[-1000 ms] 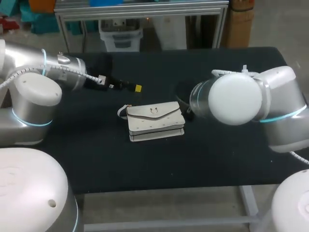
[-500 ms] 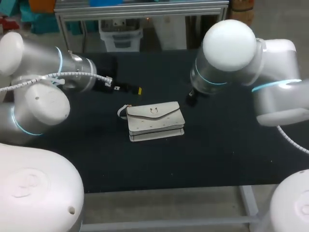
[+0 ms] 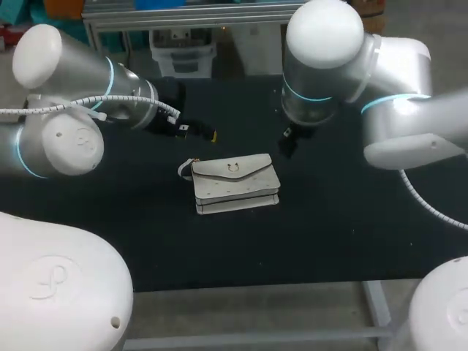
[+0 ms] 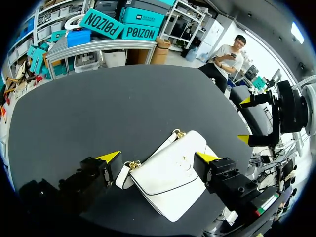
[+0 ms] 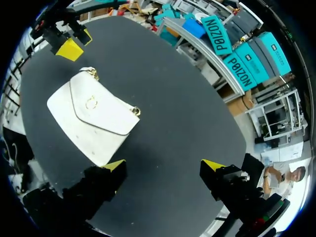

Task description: Pick up the bag, open it, inspect its contents, close it, and place it on the opposite side

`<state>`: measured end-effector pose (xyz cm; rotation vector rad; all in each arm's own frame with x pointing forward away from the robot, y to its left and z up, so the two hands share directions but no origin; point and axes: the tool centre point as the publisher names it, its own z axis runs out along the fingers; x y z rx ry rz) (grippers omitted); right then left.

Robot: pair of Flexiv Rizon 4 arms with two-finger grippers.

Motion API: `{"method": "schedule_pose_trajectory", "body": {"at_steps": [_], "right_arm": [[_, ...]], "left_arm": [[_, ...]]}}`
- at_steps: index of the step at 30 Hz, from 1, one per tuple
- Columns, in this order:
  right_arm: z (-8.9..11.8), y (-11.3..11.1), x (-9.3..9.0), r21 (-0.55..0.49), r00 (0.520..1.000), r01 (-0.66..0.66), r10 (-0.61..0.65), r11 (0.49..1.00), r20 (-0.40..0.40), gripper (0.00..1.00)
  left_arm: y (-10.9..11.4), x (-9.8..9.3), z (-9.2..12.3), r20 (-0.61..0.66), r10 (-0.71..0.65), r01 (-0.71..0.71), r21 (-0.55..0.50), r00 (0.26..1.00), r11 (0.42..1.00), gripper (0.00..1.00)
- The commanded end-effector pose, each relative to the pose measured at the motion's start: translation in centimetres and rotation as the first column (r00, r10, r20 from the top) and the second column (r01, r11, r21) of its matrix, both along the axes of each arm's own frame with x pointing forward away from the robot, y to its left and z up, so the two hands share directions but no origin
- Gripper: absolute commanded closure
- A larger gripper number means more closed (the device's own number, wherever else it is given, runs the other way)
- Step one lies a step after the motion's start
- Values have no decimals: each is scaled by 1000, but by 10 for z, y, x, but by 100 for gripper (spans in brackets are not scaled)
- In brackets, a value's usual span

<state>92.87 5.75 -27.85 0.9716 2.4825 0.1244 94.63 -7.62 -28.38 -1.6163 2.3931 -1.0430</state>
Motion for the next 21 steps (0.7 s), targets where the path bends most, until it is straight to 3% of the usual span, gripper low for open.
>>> {"method": "schedule_pose_trajectory", "body": {"at_steps": [1,10,18,21], "right_arm": [[6,0,6,-78,991,39,-49,996,-124,0],[6,-8,12,-54,969,59,-70,997,-236,0],[1,-14,8,91,925,102,-61,991,-375,0],[-1,-15,4,98,918,101,-55,990,-393,0]], "left_arm": [[-2,5,2,-25,45,-43,71,999,997,0],[15,4,2,-117,100,-89,96,988,991,0],[25,6,2,-183,159,-135,138,970,981,0],[26,5,2,-165,174,-148,161,971,976,0]]}}
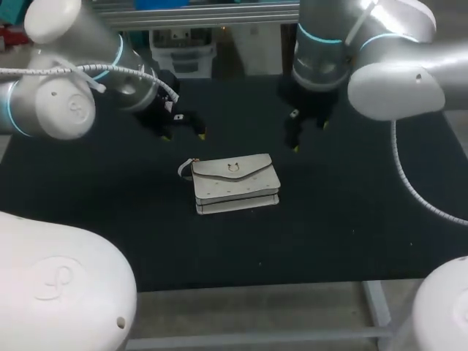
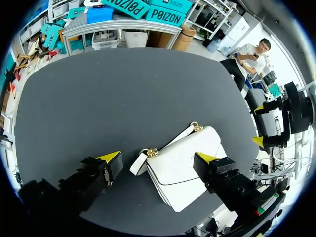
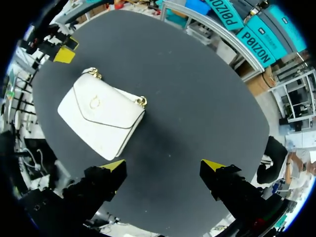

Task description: Pick up the bag, open it, inspect its contents, close it, and place it on the opposite side

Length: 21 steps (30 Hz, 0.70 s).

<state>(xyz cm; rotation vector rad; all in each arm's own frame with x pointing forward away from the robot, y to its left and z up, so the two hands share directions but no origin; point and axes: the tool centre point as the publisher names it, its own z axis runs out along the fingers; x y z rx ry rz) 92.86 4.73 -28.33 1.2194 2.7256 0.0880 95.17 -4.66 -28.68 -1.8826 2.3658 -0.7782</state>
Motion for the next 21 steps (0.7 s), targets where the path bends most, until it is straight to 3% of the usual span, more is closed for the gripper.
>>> {"method": "schedule_pose_trajectory", "body": {"at_steps": [1,16,17,21], "right_arm": [[4,-5,4,16,995,-8,9,1000,-95,0],[4,-5,4,16,995,-8,9,1000,-95,0],[2,3,6,38,994,13,-8,999,-112,0],[6,13,5,128,975,119,-92,985,-202,0]], "left_arm": [[-4,0,4,5,26,-27,57,1000,998,0],[-4,0,4,5,26,-27,57,1000,998,0],[-4,0,4,5,26,-27,57,1000,998,0],[-24,5,-3,-190,247,-250,10,950,968,0]]}}
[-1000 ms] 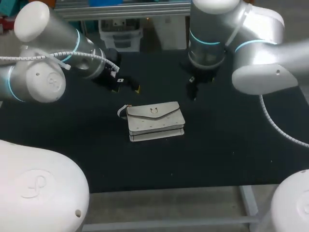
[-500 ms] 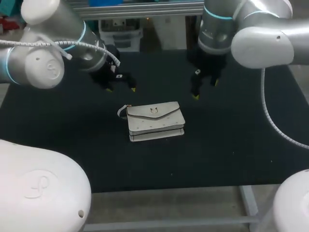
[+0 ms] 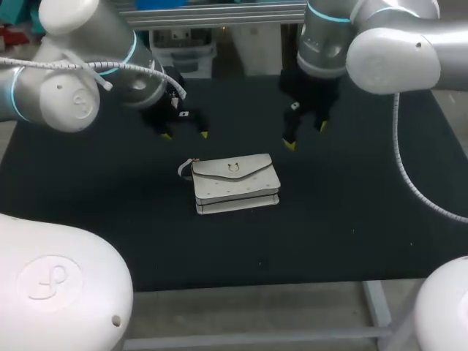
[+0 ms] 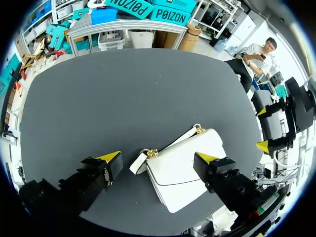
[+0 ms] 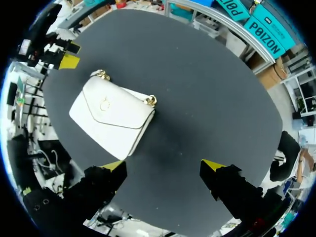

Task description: Pick up the bag, open it, inspect its contents, close it, and place it on the opposite side

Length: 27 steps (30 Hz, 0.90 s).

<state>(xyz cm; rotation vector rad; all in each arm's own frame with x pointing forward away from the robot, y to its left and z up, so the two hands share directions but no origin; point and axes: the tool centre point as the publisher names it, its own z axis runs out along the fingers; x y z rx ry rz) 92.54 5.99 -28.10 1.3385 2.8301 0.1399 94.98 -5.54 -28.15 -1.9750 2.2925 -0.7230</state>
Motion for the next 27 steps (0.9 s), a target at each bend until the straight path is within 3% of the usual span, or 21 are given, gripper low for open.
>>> {"method": "schedule_pose_trajectory", "body": {"at_steps": [1,6,11,13,21,27], "right_arm": [[4,0,6,41,991,96,-92,995,-99,0],[7,-7,2,64,964,210,-196,976,-178,0],[8,-13,4,135,926,287,-239,948,-293,0],[7,-15,7,170,904,314,-240,934,-353,0],[7,-15,11,72,844,414,-352,908,-404,0],[8,-15,12,168,823,487,-386,857,-418,0]], "left_arm": [[-18,6,-9,-180,230,-237,-17,956,971,0],[-25,-10,-13,-267,321,-335,-6,909,942,0],[-16,-9,-13,-333,397,-419,7,855,908,0],[-12,-12,-15,-332,343,-368,-16,879,930,0],[-6,-10,-24,-406,326,-374,-42,854,926,0],[-1,-18,-29,-446,240,-332,-139,862,933,0]]}}
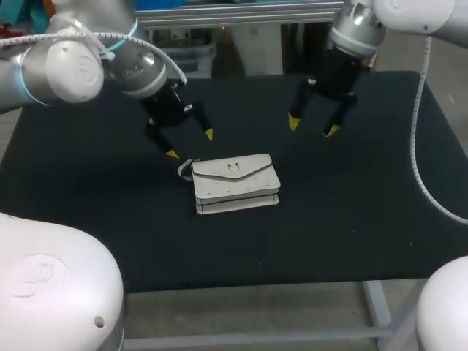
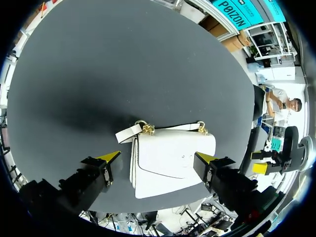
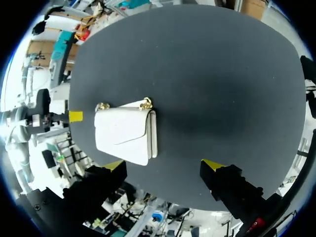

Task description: Pick up the bag, open it, inspect its contents, close it, and place it on the opposite side

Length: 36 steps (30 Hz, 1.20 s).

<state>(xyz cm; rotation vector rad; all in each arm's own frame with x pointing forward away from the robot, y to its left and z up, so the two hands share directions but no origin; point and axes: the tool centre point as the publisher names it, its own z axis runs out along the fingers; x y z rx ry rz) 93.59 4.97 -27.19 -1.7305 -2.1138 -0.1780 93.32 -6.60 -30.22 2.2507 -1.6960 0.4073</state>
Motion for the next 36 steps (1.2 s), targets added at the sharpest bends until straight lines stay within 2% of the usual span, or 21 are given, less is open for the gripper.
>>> {"method": "schedule_pose_trajectory", "body": {"at_steps": [1,6,9,24,29,36], "right_arm": [[-2,-4,1,71,1000,27,-28,997,6,0],[-12,1,-2,207,997,76,-78,975,0,0],[-16,4,-1,288,994,107,-107,952,-16,0],[-16,4,-1,288,994,107,-107,952,-16,0],[-23,22,-4,349,975,220,-197,911,-100,0],[-31,27,0,417,961,277,-247,866,-125,0]], "left_arm": [[10,-3,-9,-4,-30,30,-96,1000,995,0],[11,-9,-11,-16,-133,127,-197,991,972,0],[11,-9,-11,-19,-146,139,-207,989,968,0],[11,-9,-11,-19,-146,139,-207,989,968,0],[9,-17,-20,-5,-153,145,-294,988,945,0],[9,-24,-26,12,-177,168,-381,984,909,0]]}}
